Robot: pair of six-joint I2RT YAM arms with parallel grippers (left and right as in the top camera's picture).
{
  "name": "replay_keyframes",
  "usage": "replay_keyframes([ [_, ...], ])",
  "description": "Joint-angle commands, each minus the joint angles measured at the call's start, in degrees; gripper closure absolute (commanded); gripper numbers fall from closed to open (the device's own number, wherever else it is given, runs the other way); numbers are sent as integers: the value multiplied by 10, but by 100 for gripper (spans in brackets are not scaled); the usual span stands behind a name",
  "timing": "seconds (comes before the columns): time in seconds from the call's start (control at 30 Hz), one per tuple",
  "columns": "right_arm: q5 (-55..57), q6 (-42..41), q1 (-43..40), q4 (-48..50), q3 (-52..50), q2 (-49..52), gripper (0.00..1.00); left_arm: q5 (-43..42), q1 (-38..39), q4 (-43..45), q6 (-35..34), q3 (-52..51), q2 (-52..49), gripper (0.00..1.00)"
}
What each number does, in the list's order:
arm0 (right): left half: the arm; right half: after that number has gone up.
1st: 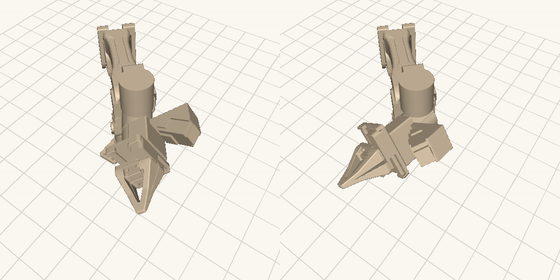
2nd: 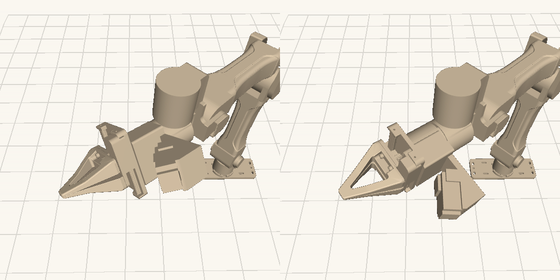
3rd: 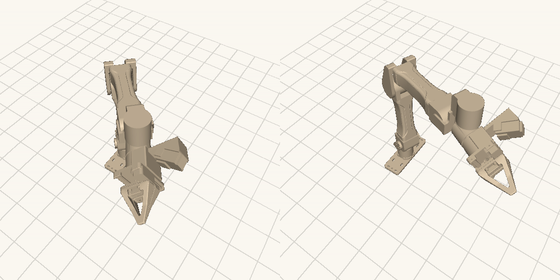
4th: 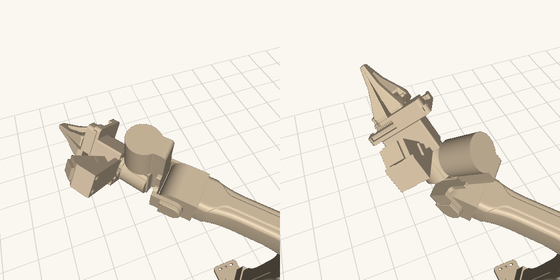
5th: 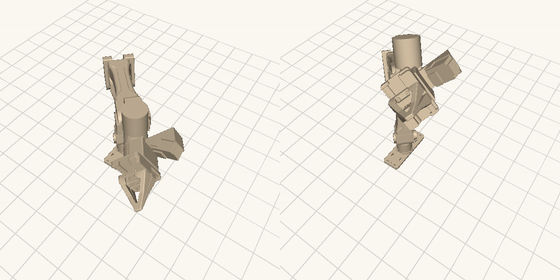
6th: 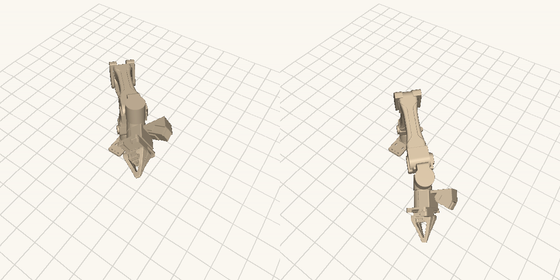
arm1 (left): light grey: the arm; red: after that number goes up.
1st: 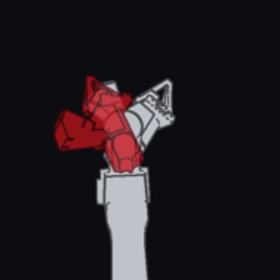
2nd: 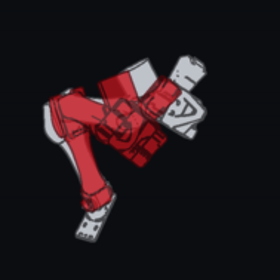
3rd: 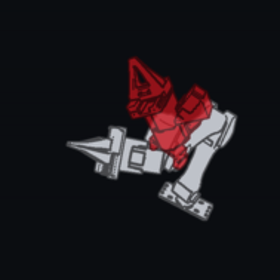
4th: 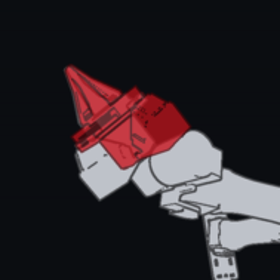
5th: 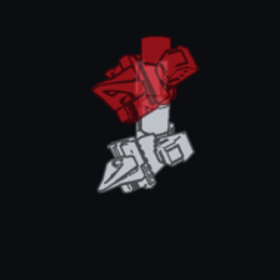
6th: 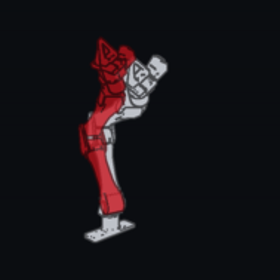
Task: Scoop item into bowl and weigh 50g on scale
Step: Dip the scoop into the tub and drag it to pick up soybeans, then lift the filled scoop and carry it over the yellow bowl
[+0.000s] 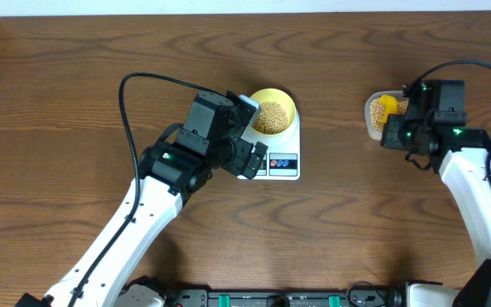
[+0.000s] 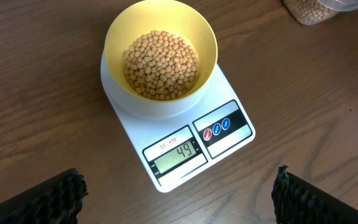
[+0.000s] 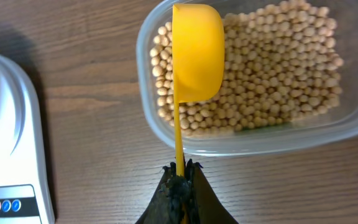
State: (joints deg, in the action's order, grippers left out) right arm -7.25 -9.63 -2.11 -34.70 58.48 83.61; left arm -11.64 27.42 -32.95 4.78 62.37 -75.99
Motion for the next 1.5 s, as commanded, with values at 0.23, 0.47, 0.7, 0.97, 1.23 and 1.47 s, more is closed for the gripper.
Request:
replay_keyframes([
  [0.23, -9, -11, -22, 2, 5, -31, 99, 7, -2, 0, 6, 2, 0, 2],
  [0.47, -91, -28, -40, -8, 5, -42, 99, 7, -2, 0, 6, 2, 0, 2],
  [0.7, -99, -37, -64, -12, 5, -42, 99, 7, -2, 0, 6, 2, 0, 2],
  [0.97, -134, -63, -88, -13, 5, -42, 99, 7, -2, 0, 6, 2, 0, 2],
  [1.23, -214, -67, -129, -10, 5, -42, 99, 7, -2, 0, 6, 2, 0, 2],
  [1.47, -270, -92, -156, -6, 5, -42, 99, 7, -2, 0, 6, 2, 0, 2],
])
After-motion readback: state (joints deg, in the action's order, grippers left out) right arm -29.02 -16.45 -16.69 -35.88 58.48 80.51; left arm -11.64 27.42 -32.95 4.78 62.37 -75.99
